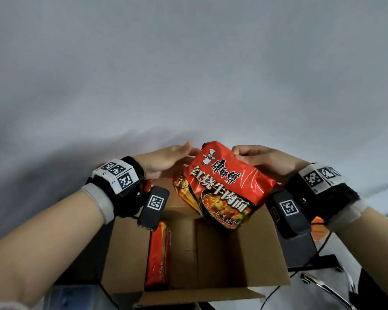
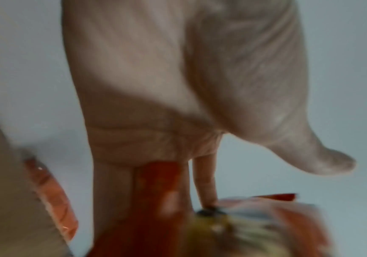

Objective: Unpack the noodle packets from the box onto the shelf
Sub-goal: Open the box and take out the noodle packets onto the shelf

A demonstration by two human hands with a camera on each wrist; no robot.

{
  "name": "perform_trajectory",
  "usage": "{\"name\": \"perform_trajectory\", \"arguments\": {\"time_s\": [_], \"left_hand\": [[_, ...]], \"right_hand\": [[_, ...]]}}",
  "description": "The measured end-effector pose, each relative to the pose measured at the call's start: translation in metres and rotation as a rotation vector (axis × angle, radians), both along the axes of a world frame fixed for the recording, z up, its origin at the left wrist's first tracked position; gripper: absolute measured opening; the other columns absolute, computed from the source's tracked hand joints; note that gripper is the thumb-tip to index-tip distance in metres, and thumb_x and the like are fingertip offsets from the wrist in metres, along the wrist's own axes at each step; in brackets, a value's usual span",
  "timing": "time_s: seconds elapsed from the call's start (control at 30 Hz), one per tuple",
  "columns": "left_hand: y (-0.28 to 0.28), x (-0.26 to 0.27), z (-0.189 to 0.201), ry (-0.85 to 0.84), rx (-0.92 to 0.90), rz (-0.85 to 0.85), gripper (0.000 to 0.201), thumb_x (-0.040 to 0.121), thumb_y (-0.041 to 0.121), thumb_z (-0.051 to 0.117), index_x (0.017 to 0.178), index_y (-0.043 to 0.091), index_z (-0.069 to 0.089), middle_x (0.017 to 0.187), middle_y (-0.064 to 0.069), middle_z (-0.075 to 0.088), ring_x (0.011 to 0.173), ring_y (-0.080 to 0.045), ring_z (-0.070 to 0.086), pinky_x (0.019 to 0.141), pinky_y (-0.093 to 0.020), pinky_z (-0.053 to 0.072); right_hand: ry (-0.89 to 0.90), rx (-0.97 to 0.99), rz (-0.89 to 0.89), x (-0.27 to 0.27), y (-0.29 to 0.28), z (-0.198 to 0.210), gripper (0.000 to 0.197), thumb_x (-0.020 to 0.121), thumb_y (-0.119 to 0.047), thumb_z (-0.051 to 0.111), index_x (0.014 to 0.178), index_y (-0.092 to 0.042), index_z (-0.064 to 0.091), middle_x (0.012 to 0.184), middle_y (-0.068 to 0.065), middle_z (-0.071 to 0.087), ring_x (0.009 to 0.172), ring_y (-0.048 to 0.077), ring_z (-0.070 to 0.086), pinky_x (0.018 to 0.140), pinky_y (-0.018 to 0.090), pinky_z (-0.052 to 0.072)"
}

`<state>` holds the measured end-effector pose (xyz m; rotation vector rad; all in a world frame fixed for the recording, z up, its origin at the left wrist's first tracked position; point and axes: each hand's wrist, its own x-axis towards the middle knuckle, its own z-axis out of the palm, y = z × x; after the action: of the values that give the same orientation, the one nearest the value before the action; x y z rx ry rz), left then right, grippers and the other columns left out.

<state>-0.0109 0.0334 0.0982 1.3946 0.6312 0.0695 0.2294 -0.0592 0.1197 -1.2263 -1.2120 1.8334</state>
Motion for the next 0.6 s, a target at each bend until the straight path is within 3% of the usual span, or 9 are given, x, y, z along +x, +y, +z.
{"name": "perform_trajectory", "arguments": {"time_s": [0.03,0.07,0.17,0.23,0.3,0.4,0.47,0.5,0.6], "left_hand": [[-0.001,0.003,0.003,-0.026,-0.032,-0.022,0.087,0.036,0.070,0.075,0.109,0.025,0.060,0.101,0.004,0.072,0.096,-0.014,0.070,0.079,-0.027,0.057],[-0.002,0.010,0.006,-0.024,-0.007,-0.055,0.080,0.042,0.060,0.079,0.110,0.024,0.058,0.101,0.006,0.073,0.096,-0.012,0.069,0.077,-0.024,0.057],[-0.003,0.032,0.009,0.046,0.166,-0.041,0.037,0.077,0.021,0.071,0.111,0.026,0.057,0.109,0.005,0.069,0.104,-0.016,0.066,0.088,-0.031,0.056],[-0.002,0.045,0.007,0.036,0.211,0.042,0.039,0.079,0.021,0.069,0.115,0.024,0.055,0.116,-0.001,0.066,0.107,-0.019,0.065,0.094,-0.038,0.053],[-0.002,0.057,0.005,-0.004,0.193,0.142,0.038,0.079,0.022,0.070,0.112,0.028,0.054,0.115,-0.002,0.065,0.103,-0.017,0.066,0.092,-0.035,0.054],[-0.005,0.075,0.002,-0.042,0.167,0.270,0.028,0.082,0.017,0.067,0.102,0.032,0.053,0.104,0.006,0.065,0.083,-0.002,0.068,0.072,-0.017,0.056],[-0.006,0.084,-0.002,-0.023,0.174,0.283,0.031,0.084,0.019,0.066,0.110,0.029,0.054,0.101,0.010,0.064,0.076,0.002,0.068,0.063,-0.012,0.054],[-0.007,0.088,-0.003,0.010,0.191,0.253,0.035,0.084,0.023,0.066,0.116,0.029,0.052,0.107,0.010,0.064,0.081,0.002,0.067,0.065,-0.012,0.054],[-0.003,0.088,-0.017,0.258,0.387,0.041,0.063,0.080,0.034,0.069,0.136,0.025,0.040,0.134,0.002,0.052,0.115,-0.011,0.055,0.094,-0.023,0.044]], "right_hand": [[-0.021,0.010,0.001,0.005,0.001,0.002,0.041,0.063,-0.040,0.081,0.080,-0.010,0.059,0.079,0.009,0.059,0.068,0.017,0.061,0.064,0.026,0.053],[-0.049,0.014,-0.005,0.011,0.000,0.003,0.039,0.063,-0.042,0.080,0.079,-0.013,0.060,0.078,0.006,0.060,0.066,0.016,0.062,0.063,0.025,0.053],[-0.180,0.044,-0.088,0.026,0.001,0.008,0.022,0.076,-0.039,0.071,0.079,-0.018,0.063,0.072,0.001,0.061,0.057,0.011,0.058,0.054,0.021,0.047],[-0.388,0.132,-0.167,0.041,0.000,0.019,0.017,0.087,-0.036,0.057,0.087,-0.021,0.064,0.078,-0.001,0.064,0.065,0.011,0.060,0.061,0.023,0.046],[-0.600,0.174,-0.169,0.056,0.001,0.032,0.029,0.084,-0.043,0.055,0.101,-0.021,0.063,0.095,-0.001,0.067,0.084,0.012,0.064,0.074,0.027,0.053],[-0.751,0.195,-0.106,0.071,0.004,0.035,0.032,0.081,-0.025,0.069,0.110,-0.019,0.057,0.100,-0.004,0.065,0.091,0.009,0.064,0.070,0.027,0.060],[-0.818,0.240,-0.156,0.081,0.005,0.027,0.034,0.078,-0.015,0.072,0.109,-0.019,0.057,0.098,-0.006,0.063,0.089,0.008,0.063,0.068,0.026,0.058],[-0.827,0.255,-0.196,0.089,0.005,0.022,0.035,0.077,-0.013,0.073,0.108,-0.019,0.057,0.097,-0.005,0.063,0.089,0.008,0.062,0.069,0.025,0.056],[-0.878,0.253,-0.300,0.121,0.007,-0.001,0.036,0.075,-0.007,0.074,0.104,-0.018,0.056,0.096,0.000,0.062,0.087,0.013,0.061,0.071,0.024,0.050]]}}
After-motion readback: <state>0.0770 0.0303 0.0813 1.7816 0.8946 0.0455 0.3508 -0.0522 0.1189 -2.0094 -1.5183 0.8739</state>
